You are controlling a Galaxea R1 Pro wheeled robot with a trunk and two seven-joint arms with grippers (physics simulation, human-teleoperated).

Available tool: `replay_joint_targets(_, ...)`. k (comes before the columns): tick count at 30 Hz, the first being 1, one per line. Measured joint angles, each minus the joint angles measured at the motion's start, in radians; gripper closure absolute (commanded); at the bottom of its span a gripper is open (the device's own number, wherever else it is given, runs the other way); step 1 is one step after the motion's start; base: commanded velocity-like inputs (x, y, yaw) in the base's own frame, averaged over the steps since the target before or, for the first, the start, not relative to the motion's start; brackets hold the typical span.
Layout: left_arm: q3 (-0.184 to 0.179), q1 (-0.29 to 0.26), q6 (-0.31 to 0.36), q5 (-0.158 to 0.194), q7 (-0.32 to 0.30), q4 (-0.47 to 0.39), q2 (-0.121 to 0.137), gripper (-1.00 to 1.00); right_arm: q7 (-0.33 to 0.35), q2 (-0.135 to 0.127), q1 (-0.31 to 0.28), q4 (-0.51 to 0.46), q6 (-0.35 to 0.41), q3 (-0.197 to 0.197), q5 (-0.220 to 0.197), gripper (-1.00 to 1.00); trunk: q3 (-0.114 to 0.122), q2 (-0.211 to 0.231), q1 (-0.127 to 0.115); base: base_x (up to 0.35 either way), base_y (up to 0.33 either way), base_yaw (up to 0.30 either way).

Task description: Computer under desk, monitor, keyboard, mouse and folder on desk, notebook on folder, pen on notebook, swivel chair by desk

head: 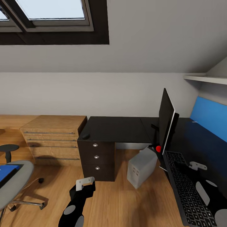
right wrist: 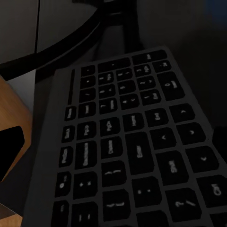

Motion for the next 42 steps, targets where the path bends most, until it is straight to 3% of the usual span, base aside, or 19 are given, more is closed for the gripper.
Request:
replay_joint_targets(21, 0.0, 0.0, -0.001, 0.003, 0.0, -0.034, -0.002, -1.0, 0.0, -0.009, 0.0, -0.004, 0.003, -0.001, -0.001, -1.0, 0.0, 0.0, 0.0, 0.0, 0.0, 0.0)
replay_joint_targets(28, 0.0, 0.0, -0.001, 0.003, 0.0, -0.038, -0.002, -1.0, -0.033, -0.046, 0.0, 0.0, 0.004, -0.001, 0.001, -1.0, 0.0, 0.0, 0.0, 0.0, 0.0, 0.0)
replay_joint_targets(42, 0.0, 0.0, -0.001, 0.004, 0.0, -0.042, -0.001, -1.0, -0.053, -0.057, 0.0, 0.004, 0.001, 0.001, 0.001, -1.0, -0.044, -0.098, 0.054, 0.0, 0.0, 0.0)
